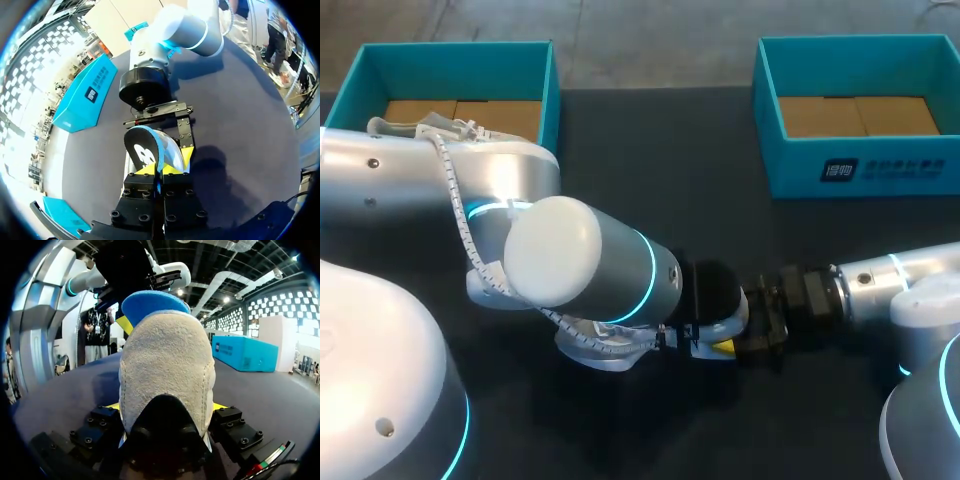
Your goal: Take the shoe out of the shoebox, open the shoe tongue, remove and reinsert the insole, then place the shoe into the shoebox
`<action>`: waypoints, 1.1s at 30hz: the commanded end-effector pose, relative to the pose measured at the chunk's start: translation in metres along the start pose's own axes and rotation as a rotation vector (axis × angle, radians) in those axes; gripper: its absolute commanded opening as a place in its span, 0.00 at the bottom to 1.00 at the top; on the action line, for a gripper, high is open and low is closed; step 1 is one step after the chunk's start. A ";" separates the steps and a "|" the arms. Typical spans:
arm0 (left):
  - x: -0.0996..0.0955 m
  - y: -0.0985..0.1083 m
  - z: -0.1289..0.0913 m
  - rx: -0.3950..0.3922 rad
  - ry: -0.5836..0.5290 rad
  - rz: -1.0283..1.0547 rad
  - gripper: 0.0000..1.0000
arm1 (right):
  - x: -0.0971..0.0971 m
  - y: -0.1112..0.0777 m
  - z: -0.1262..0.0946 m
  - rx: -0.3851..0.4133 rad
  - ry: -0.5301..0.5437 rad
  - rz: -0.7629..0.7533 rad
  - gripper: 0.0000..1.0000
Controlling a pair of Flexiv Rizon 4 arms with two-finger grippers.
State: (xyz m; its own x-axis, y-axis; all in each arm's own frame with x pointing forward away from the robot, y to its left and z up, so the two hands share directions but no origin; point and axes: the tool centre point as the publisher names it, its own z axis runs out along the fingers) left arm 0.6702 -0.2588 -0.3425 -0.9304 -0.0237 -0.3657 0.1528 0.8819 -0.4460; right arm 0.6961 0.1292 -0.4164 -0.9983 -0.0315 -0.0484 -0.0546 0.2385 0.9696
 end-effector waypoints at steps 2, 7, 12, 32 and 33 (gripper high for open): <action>-0.001 -0.001 -0.006 0.015 0.002 0.002 0.00 | 0.002 0.000 0.000 0.003 -0.001 0.000 0.00; 0.001 -0.012 -0.012 0.043 0.001 0.014 0.00 | 0.002 0.000 0.000 0.003 -0.001 0.000 0.00; 0.004 -0.023 -0.015 0.062 -0.003 0.030 0.00 | 0.002 0.000 0.000 0.003 -0.001 0.000 0.00; 0.010 -0.014 -0.010 0.059 -0.017 0.007 0.49 | 0.002 0.000 0.000 0.003 -0.001 0.000 0.00; 0.011 -0.012 -0.009 0.058 -0.019 0.005 0.48 | 0.002 0.000 0.000 0.003 -0.001 0.000 0.00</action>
State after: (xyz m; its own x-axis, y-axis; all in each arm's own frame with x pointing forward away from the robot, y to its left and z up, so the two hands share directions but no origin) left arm 0.6569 -0.2690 -0.3299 -0.9249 -0.0246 -0.3795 0.1763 0.8565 -0.4851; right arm 0.6961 0.1292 -0.4164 -0.9983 -0.0315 -0.0485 -0.0547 0.2385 0.9696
